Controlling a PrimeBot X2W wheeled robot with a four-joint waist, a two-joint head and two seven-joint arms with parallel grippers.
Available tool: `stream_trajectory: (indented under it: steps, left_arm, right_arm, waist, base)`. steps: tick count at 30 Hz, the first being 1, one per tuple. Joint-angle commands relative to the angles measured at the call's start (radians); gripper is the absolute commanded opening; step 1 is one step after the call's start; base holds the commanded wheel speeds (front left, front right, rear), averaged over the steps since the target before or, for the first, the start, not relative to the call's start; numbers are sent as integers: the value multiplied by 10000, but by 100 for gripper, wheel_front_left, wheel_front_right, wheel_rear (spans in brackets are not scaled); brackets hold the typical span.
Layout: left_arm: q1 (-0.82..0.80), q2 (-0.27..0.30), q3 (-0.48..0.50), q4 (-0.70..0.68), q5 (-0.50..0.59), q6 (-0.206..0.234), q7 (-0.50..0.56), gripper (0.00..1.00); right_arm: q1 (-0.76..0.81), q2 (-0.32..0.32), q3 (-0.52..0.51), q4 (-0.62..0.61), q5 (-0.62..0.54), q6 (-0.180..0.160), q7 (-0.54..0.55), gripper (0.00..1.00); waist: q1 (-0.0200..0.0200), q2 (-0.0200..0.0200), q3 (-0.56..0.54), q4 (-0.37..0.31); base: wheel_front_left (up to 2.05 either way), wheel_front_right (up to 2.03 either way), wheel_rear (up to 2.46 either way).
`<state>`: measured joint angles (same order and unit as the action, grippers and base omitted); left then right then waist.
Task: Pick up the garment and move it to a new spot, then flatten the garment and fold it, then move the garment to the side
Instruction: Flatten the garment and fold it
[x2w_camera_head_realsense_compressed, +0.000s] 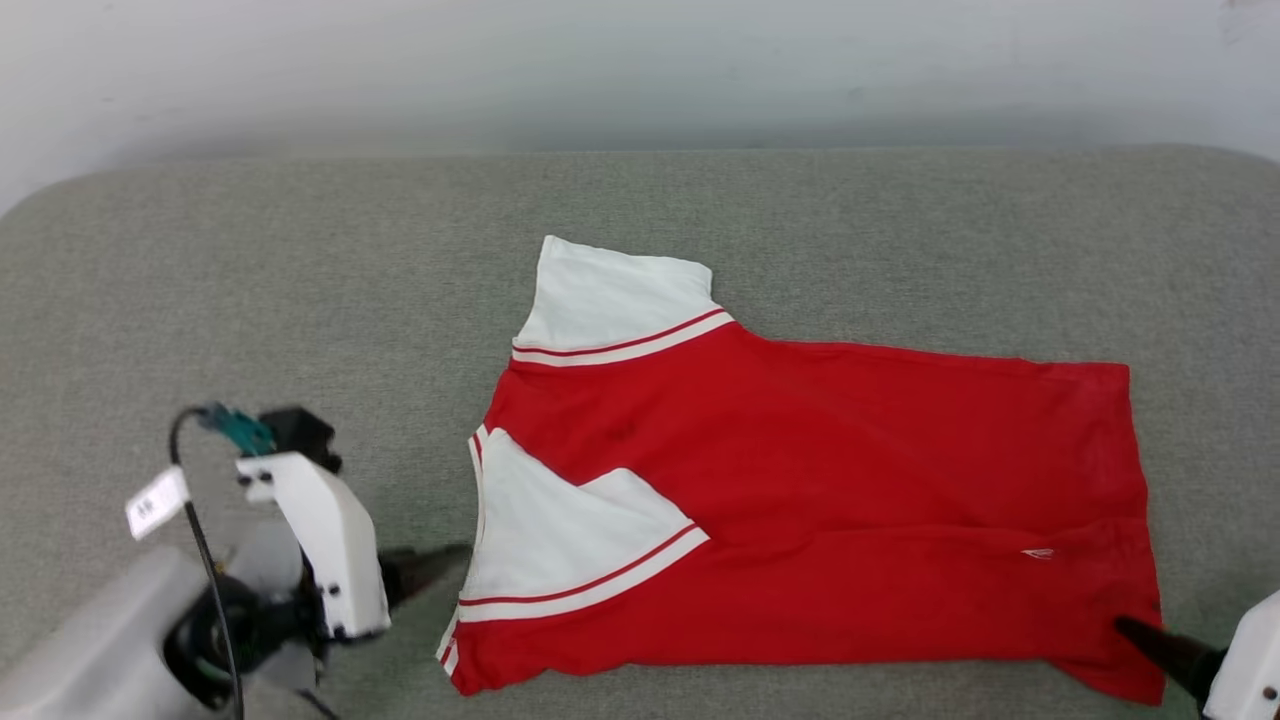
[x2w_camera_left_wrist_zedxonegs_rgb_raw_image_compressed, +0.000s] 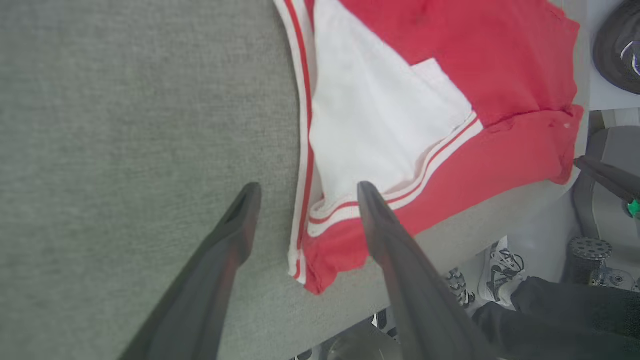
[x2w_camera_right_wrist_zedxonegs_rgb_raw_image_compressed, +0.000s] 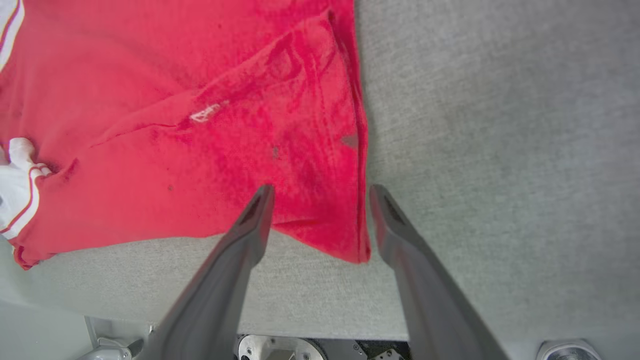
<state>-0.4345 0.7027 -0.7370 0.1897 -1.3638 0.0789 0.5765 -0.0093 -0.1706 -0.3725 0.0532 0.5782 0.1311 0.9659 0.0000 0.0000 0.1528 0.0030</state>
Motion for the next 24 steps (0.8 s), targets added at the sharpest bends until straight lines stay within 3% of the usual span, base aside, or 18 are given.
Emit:
stream_trajectory:
  steps: [1,4,12,24]
  left_arm:
    - [-373,194,209,-181,69,-89,-64,100]
    - [-823,578,408,-252,352,13,-91,100]
    - [-1984,959,716,295,1036,128,-250,100]
    - [-4362,547,795,1891,1746,-212,-95,100]
  right_arm:
    - [-148,-51,-50,-335,39,-9,39,100]
    - [-271,-41,-103,-809,97,-9,56,100]
    - [-570,130,-95,-1405,-7,-9,47,100]
    - [-1203,460,168,-1623,134,-8,-358,100]
  waist:
    - [0,0,37,-150]
    - [0,0,115,-394]
    - [0,0,354,-1120]
    - [0,0,1547,-2303]
  base:
    - [0,0,0]
    - [0,0,0]
    - [0,0,0]
    - [0,0,0]
